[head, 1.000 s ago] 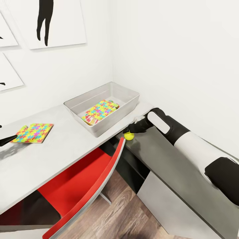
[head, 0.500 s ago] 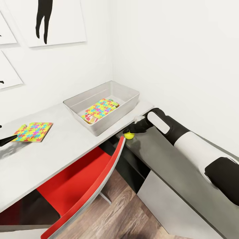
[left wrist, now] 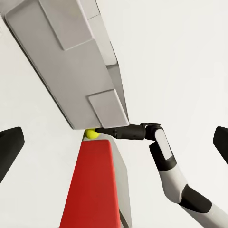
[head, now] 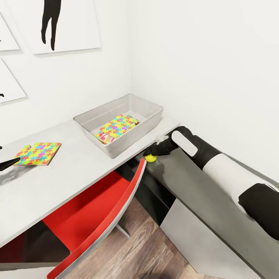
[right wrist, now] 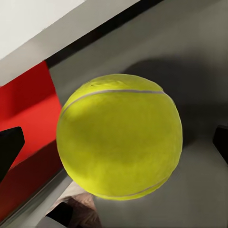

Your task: Put all the toys in the child's room - the three board games (two on the bed and one on the table), the two jigsaw puzzles on the table, and the tennis ball on the table - inside the toy box on the table in the child's room.

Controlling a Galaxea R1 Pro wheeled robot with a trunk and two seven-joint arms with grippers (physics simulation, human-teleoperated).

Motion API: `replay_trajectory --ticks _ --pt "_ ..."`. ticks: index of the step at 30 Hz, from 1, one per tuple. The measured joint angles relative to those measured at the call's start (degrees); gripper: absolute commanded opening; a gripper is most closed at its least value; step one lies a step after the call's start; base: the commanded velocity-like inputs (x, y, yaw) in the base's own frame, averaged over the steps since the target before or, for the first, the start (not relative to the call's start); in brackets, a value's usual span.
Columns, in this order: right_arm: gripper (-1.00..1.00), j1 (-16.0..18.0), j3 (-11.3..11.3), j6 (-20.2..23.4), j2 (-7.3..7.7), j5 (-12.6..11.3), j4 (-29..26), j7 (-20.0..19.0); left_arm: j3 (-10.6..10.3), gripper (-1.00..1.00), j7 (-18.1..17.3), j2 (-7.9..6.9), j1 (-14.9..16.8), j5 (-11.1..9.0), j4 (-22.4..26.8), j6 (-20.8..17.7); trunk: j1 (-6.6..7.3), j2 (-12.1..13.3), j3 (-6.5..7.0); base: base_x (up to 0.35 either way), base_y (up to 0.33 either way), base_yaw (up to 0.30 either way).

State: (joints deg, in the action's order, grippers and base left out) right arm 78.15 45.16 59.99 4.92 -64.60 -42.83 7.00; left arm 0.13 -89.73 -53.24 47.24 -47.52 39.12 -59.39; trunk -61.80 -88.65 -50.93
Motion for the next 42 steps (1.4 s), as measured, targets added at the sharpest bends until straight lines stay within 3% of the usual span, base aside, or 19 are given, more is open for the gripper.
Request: replay_trajectory --ticks 3,28,29,42 --pt "1.00 0.00 0.01 0.00 -0.07 0.02 0.02 0.00 0.00 1.00 0.00 0.00 0.00 0.01 -0.01 0.00 -0.66 -1.20 -0.54 0.000 0.000 0.000" --pt "1.00 0.00 0.11 0.00 -0.14 0.00 0.03 0.00 0.00 1.00 0.00 0.00 -0.01 -0.01 0.00 0.00 -0.66 -1.22 -0.54 0.000 0.000 0.000" --pt "-1.00 0.00 0.11 0.00 -0.15 0.00 0.03 0.00 0.00 1.00 0.00 0.00 -0.01 -0.01 0.00 0.00 -0.66 -1.22 -0.54 0.000 0.000 0.000" --pt "-1.00 0.00 0.12 -0.01 -0.14 0.19 0.03 -0.16 0.00 1.00 0.00 0.00 -0.01 -0.08 -0.02 0.00 -0.66 -1.22 -0.54 0.000 0.000 0.000"
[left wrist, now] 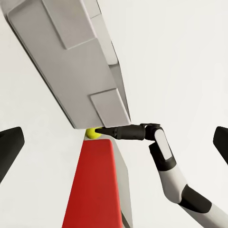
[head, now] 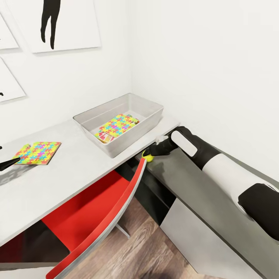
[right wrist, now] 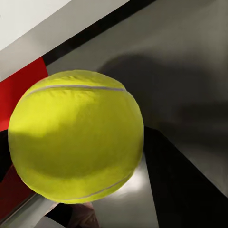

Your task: Put all the toys in the child's room - the three board games (two on the bed and one on the table), the two jigsaw puzzles on the table, and the tennis ball on the table - inside the toy box on the table in the child's room.

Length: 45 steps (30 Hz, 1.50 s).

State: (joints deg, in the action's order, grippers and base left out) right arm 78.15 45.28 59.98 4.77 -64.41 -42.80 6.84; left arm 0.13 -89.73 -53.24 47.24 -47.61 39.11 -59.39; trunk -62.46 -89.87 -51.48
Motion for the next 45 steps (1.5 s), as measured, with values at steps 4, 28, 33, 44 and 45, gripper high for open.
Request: replay_trajectory --ticks 4,28,33,44,45 --pt "-1.00 0.00 0.00 0.00 0.00 -0.02 0.00 0.00 0.00 1.00 0.00 0.00 0.01 0.00 0.01 0.00 0.00 0.00 0.00 0.000 0.000 0.000" --pt "-1.00 0.00 0.03 0.00 0.00 -0.04 0.00 0.03 -0.03 1.00 0.00 0.14 0.00 -0.01 0.01 0.00 1.75 3.19 1.43 0.000 0.000 0.000" --pt "-1.00 0.00 -0.22 0.00 0.08 -0.06 0.02 0.03 -0.08 1.00 0.01 0.32 -0.01 -0.02 0.02 0.00 2.85 5.20 2.33 0.000 0.000 0.000" --pt "-1.00 0.96 -0.81 0.00 0.03 -0.23 3.07 0.22 -0.17 1.00 0.01 0.51 0.01 -0.03 0.01 0.00 5.27 9.61 4.30 0.000 0.000 0.000" --pt "-1.00 1.00 -0.83 0.00 0.06 -0.28 3.20 0.22 -0.13 1.00 0.01 0.51 0.01 -0.03 0.01 0.00 5.49 10.01 4.48 0.000 0.000 0.000"
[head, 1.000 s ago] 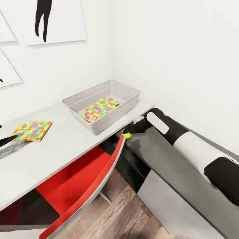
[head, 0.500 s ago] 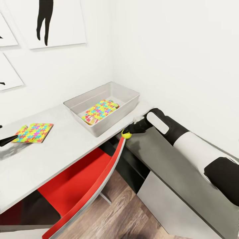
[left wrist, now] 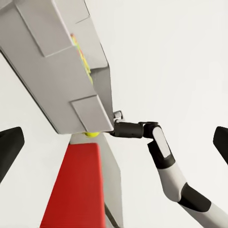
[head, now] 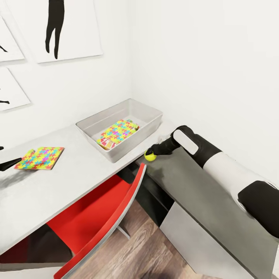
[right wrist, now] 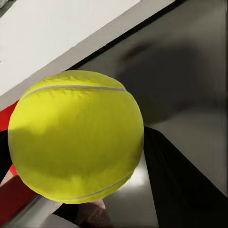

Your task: Put all the toys in the child's room - the three board games (two on the bed and one on the table), the two jigsaw puzzles on the table, and the tennis ball on the table - inside the toy box on the table in the child's room.

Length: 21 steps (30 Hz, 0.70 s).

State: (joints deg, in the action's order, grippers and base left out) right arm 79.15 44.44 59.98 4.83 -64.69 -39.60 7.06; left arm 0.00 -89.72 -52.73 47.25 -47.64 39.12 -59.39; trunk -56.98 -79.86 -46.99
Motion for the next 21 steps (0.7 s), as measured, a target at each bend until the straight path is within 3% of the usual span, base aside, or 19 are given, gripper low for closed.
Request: replay_trajectory --ticks 12,14,21 --pt "-1.00 5.35 -1.46 0.00 0.59 -0.51 3.30 -0.07 0.03 1.00 0.00 -0.07 -0.02 0.00 0.03 0.00 2.64 4.81 2.16 0.000 0.000 0.000" --pt "-1.00 7.99 -3.15 0.00 0.57 -0.45 6.82 -0.06 0.06 1.00 0.00 -0.07 -0.02 0.00 0.00 0.00 3.08 5.62 2.52 0.000 0.000 0.000" --pt "-1.00 11.68 -4.26 -0.03 0.38 -0.79 11.26 -0.04 0.13 1.00 -0.01 -0.21 0.00 0.02 0.00 0.00 4.62 8.42 3.77 0.000 0.000 0.000"
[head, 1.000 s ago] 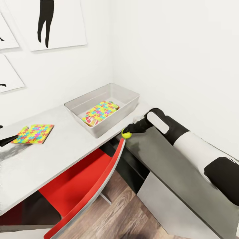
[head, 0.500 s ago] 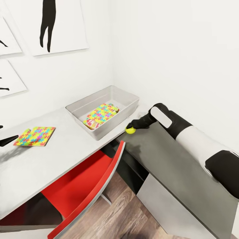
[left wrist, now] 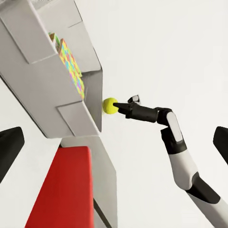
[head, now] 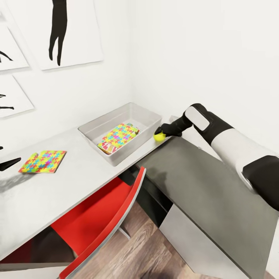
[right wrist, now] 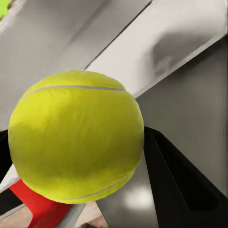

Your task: Put all the toys in the child's room - the three board games (two on the bed and one on the table), the two jigsaw puzzles on the table, and the tennis ball on the table - inside the toy box on the table in the child's room.

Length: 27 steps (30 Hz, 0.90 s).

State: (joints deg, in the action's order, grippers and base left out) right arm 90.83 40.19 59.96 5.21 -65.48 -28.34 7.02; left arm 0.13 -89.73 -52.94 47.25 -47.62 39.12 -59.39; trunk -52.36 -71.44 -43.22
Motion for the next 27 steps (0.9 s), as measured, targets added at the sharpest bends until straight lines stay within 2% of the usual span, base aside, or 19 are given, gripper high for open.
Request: replay_trajectory --ticks 6,16,27 --pt "-1.00 1.67 -0.63 0.00 0.08 -0.32 0.44 0.00 -0.05 1.00 0.00 0.03 -0.02 -0.01 0.02 0.00 1.32 2.41 1.08 0.000 0.000 0.000" --pt "-1.00 3.93 -6.14 0.00 -0.46 -0.72 -0.10 0.15 0.01 1.00 0.00 -0.25 -0.03 0.03 0.01 0.00 3.52 6.42 2.87 0.000 0.000 0.000" --pt "-1.00 5.24 -6.98 0.01 -0.53 -0.70 -0.24 0.08 0.01 1.00 0.00 -0.29 -0.01 0.02 -0.01 0.00 5.93 10.83 4.85 0.000 0.000 0.000"
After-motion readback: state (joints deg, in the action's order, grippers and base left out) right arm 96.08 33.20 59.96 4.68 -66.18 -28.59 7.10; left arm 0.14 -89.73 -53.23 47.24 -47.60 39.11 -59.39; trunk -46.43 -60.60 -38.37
